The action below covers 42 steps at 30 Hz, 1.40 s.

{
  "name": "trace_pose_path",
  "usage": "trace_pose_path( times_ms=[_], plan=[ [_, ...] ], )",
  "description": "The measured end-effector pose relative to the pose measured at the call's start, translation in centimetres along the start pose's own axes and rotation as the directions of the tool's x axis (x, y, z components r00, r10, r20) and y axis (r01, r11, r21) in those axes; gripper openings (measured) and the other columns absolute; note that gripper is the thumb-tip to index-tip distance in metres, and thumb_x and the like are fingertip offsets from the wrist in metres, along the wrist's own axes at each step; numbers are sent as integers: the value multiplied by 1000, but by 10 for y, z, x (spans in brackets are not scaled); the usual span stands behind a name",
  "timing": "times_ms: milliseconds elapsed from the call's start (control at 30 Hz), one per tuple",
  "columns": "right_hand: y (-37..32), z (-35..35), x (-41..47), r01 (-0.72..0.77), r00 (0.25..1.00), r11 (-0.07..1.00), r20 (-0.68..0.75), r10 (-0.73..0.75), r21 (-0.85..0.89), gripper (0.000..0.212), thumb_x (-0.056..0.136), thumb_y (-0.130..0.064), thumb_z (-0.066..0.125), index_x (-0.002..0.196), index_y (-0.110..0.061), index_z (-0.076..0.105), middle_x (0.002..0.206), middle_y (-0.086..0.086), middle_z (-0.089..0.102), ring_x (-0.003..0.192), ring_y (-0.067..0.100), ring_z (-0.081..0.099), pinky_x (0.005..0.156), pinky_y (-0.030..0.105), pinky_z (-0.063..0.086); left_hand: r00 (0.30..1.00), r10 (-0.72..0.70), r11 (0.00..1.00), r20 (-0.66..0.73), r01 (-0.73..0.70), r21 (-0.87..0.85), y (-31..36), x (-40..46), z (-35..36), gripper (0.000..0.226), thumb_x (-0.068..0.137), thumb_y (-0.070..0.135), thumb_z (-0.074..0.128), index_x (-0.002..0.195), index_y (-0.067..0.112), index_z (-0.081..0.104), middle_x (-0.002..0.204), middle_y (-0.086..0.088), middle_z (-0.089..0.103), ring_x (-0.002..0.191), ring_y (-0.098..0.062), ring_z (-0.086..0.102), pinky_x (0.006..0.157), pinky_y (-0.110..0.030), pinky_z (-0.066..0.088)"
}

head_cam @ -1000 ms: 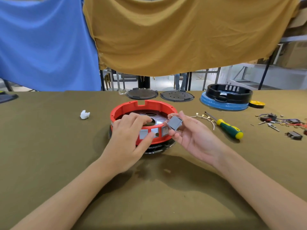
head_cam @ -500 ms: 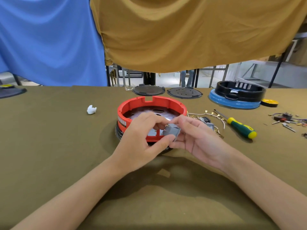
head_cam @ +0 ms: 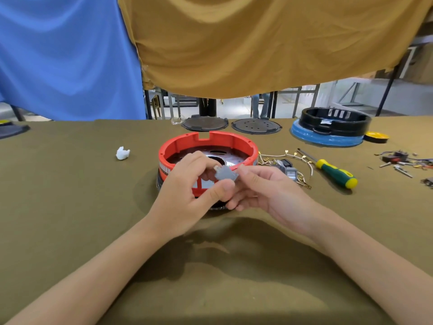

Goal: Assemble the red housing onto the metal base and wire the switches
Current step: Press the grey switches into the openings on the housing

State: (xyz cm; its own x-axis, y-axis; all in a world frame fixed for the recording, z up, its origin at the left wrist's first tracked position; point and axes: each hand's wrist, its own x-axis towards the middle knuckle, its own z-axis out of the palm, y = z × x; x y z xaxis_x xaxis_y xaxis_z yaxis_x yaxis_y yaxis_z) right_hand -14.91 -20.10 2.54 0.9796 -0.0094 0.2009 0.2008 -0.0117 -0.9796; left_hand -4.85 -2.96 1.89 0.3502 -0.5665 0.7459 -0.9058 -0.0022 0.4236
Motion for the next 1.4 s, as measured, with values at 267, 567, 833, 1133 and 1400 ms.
trace_pose_path(
  times_ms=[267,567,833,1133,1400],
  plan=[
    [4,8,-3,319,937,830,20,-349,-458,45,82,-8,78,124,-19,63,111,1,68,87,23,67,78,40,58,1000,-7,995,22,5,97,-6,1,2,42,94,67,40,76,30,50,71,16,45,77,-9,42,72,-35,37],
    [-1,2,2,78,996,971,-65,-65,226,43,89,-12,57,130,0,53,103,19,70,87,24,66,80,29,56,994,-69,982,-85,82,172,-7,-1,-2,17,91,23,54,106,19,63,100,10,60,99,-12,51,89,-40,41],
    [-3,-2,2,69,996,960,-78,-49,272,36,88,-15,56,121,0,57,96,16,70,78,19,66,73,25,55,990,-140,911,-28,140,388,-11,-1,-2,16,95,38,53,98,29,67,89,12,61,89,-12,54,87,-35,28],
    [0,-5,3,104,969,988,-235,-76,111,24,87,-9,62,111,-7,65,86,7,70,75,20,66,69,24,56,995,-85,895,-43,95,436,-9,0,-4,21,94,41,58,91,23,69,86,11,64,83,-13,56,84,-36,37],
    [0,-4,-2,118,962,978,-225,-156,-173,18,87,-5,70,104,-9,68,86,7,64,75,20,66,69,24,55,993,-116,884,-22,113,454,-12,-3,-5,24,95,42,51,96,26,68,84,16,60,83,-10,53,84,-33,25]
  ],
)
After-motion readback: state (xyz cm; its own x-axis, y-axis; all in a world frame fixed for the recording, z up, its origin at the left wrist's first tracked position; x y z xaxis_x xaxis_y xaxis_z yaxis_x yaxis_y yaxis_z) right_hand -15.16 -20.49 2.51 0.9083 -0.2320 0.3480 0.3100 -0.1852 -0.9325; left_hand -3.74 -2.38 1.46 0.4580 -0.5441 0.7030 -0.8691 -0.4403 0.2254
